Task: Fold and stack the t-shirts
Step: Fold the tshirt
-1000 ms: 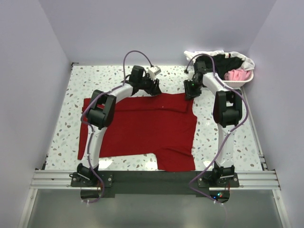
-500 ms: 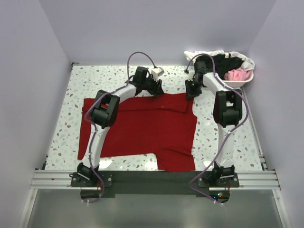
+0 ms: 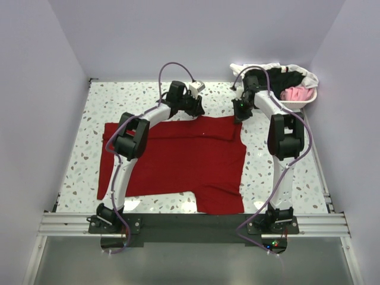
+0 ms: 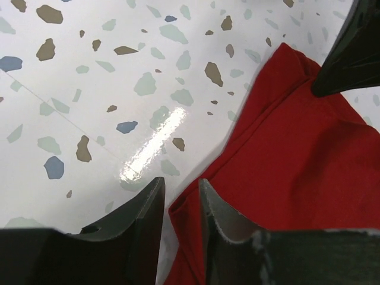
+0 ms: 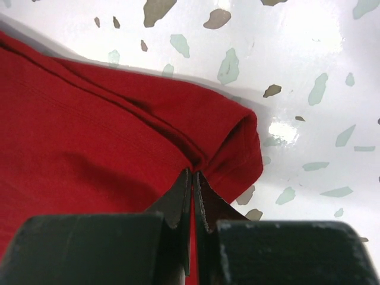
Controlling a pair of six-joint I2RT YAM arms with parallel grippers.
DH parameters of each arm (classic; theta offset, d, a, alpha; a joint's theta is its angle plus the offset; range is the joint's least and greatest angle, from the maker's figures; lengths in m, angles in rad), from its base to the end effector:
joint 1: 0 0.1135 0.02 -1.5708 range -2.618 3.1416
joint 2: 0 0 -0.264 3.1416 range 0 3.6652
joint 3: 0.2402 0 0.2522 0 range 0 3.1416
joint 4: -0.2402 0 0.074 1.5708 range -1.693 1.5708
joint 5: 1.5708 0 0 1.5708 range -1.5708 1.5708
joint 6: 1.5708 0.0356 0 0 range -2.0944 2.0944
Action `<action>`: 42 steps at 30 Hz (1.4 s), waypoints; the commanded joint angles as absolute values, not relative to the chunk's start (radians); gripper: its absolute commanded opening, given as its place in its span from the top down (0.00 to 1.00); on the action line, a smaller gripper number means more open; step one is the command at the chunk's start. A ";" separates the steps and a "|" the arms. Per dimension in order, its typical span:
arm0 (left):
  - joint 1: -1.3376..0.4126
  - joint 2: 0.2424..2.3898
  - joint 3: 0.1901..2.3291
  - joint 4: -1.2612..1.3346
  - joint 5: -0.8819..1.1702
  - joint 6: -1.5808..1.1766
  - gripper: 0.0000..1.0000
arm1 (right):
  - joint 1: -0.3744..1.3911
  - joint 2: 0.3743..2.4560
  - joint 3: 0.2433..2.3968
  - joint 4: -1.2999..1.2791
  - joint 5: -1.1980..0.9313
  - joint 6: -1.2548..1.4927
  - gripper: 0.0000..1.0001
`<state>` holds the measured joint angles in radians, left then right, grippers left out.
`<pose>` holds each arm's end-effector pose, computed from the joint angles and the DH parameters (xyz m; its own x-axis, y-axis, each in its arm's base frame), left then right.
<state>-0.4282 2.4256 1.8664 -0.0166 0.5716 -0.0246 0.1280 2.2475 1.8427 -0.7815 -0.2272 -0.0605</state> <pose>0.4886 -0.2442 0.1511 -0.5139 0.2118 -0.8313 0.7496 0.5821 -0.3151 0.4700 0.0686 0.1773 -0.9051 -0.1759 -0.3870 -0.2634 0.9466 0.1857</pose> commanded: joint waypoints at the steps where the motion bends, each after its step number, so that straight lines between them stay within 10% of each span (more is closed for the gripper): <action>1: -0.430 2.407 1.879 0.020 0.517 -0.034 0.65 | 0.123 2.148 1.829 -0.733 -0.236 -0.064 1.00; 12: -0.430 2.430 1.876 -0.046 0.509 -0.009 0.55 | 0.123 2.138 1.818 -0.713 -0.230 -0.067 1.00; 20: -0.430 2.416 1.879 -0.026 0.548 -0.015 0.81 | 0.123 2.118 1.813 -0.724 -0.258 -0.069 1.00; 25: -0.430 2.421 1.901 -0.067 0.514 -0.014 0.57 | 0.124 2.112 1.807 -0.732 -0.262 -0.074 1.00; 30: -0.430 2.418 1.859 -0.074 0.524 -0.012 0.56 | 0.124 2.115 1.809 -0.729 -0.264 -0.075 1.00; 42: -0.428 2.293 1.688 0.141 0.597 -0.037 0.86 | 0.124 2.097 1.786 -0.741 -0.308 -0.087 1.00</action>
